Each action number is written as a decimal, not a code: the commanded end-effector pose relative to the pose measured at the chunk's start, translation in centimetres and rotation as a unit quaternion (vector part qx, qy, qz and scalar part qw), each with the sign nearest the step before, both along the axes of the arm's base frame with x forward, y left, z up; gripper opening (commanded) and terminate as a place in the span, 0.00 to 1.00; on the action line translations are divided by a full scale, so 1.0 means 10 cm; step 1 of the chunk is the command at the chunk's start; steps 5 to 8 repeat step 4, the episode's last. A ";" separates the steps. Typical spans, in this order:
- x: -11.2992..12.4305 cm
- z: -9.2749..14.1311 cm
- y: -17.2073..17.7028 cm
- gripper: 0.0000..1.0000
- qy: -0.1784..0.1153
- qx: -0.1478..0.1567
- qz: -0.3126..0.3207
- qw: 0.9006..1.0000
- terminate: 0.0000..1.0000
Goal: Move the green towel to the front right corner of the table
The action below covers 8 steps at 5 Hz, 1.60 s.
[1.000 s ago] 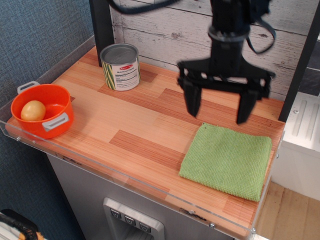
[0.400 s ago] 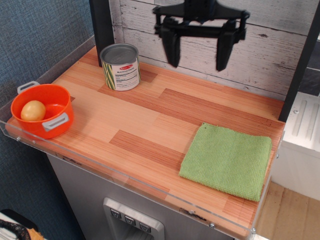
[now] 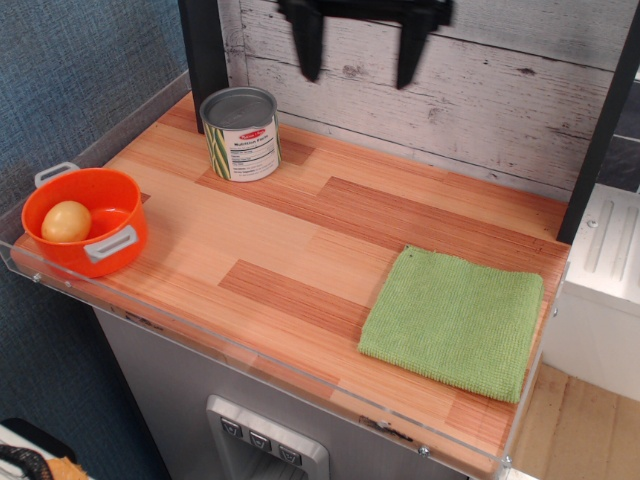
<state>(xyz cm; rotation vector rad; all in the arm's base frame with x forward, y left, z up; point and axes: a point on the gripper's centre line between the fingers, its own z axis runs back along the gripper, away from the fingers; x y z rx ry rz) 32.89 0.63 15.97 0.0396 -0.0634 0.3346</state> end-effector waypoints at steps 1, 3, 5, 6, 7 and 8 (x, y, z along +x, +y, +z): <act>-0.17 0.43 0.66 1.00 -0.028 -0.001 0.110 0.994 0.00; -0.27 0.49 0.89 1.00 -0.040 0.000 0.143 0.989 0.00; -0.27 0.49 0.89 1.00 -0.040 0.000 0.143 0.989 1.00; -0.27 0.49 0.89 1.00 -0.040 0.000 0.143 0.989 1.00; -0.27 0.49 0.89 1.00 -0.040 0.000 0.143 0.989 1.00; -0.27 0.49 0.89 1.00 -0.040 0.000 0.143 0.989 1.00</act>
